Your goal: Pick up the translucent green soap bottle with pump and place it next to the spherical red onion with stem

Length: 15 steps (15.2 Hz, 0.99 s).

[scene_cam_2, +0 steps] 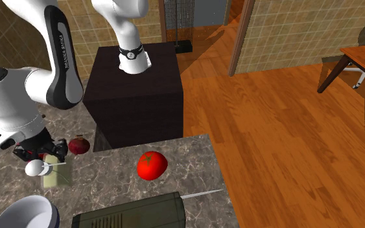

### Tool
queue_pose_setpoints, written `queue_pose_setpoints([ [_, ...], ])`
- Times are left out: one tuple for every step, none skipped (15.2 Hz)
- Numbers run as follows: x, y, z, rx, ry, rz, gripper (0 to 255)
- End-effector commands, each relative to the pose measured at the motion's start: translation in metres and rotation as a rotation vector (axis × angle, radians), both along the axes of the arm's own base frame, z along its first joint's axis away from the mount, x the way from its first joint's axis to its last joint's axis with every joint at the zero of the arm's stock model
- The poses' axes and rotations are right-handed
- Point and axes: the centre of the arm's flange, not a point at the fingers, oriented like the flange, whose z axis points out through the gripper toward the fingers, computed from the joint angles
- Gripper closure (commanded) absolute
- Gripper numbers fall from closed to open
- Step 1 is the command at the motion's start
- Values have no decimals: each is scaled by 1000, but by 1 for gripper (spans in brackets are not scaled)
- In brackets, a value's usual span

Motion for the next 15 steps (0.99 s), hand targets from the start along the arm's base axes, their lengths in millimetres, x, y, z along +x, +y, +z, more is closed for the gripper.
queue_pose_setpoints([
  [1,1,-10,0,-1,0,255],
  [1,1,-15,0,-1,0,255],
  [1,1,-20,0,-1,0,255],
  [1,1,-26,0,-1,0,255],
  [1,1,-31,0,-1,0,255],
  [1,1,-36,0,-1,0,255],
  [1,1,-42,0,-1,0,255],
  [1,1,-47,0,-1,0,255],
  [1,1,-52,0,-1,0,255],
  [1,1,-57,0,-1,0,255],
  [1,1,-63,0,-1,0,255],
  [1,1,-68,0,-1,0,255],
  [1,1,-73,0,-1,0,255],
  [1,1,-79,0,-1,0,255],
  [1,1,-84,0,-1,0,255],
])
